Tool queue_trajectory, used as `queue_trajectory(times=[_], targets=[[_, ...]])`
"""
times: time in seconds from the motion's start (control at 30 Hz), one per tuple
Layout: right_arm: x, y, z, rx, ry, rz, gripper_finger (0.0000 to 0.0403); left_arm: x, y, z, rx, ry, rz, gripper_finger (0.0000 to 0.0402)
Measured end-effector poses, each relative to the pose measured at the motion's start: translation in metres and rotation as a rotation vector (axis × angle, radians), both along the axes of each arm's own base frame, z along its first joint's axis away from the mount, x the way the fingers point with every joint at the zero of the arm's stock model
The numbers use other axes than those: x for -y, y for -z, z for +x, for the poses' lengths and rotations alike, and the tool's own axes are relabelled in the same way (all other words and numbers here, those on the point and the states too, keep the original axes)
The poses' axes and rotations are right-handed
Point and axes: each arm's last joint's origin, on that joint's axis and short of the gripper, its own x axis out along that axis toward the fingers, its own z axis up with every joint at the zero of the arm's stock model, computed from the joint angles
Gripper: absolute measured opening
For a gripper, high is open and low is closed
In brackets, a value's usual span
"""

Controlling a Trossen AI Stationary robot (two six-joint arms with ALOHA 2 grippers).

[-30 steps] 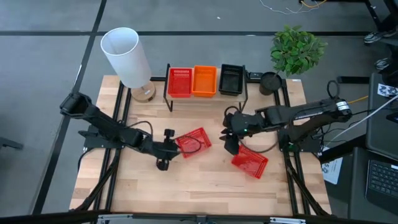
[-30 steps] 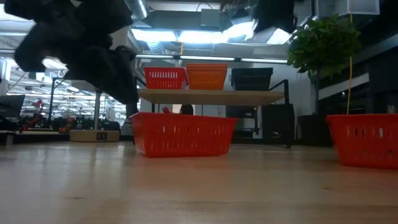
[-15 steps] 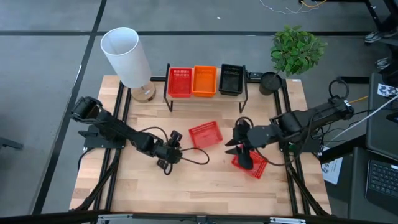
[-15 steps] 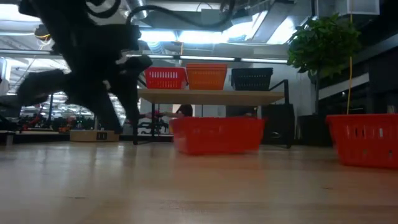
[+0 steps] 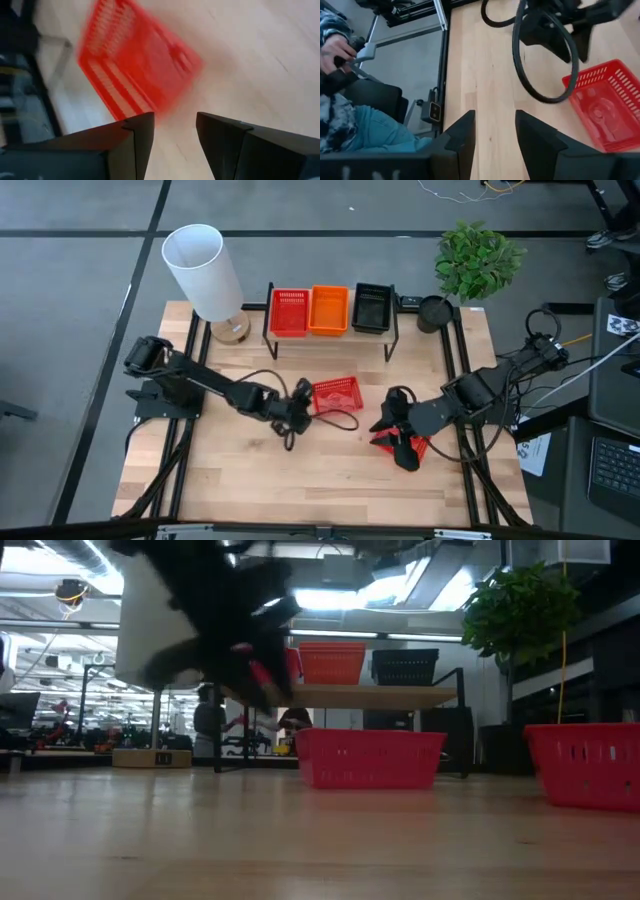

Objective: Stack baskets on shelf by color
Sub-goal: Stack the top red basket on the red basket on the shelf

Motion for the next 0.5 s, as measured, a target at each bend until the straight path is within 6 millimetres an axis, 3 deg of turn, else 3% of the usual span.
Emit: queue_trajectory(times=[0.27, 0.5], targets=[[-0.018, 0.0, -0.011, -0.003, 0.008, 0.037, 0.0138, -0.022, 0.016, 0.028, -0.086, 0.03, 0.068, 0.0141], [-0.031, 0.0, -0.02, 0.019, 0.007, 0.006, 0.0138, -0.021, 0.028, 0.031, -0.131, 0.075, 0.083, 0.0141]])
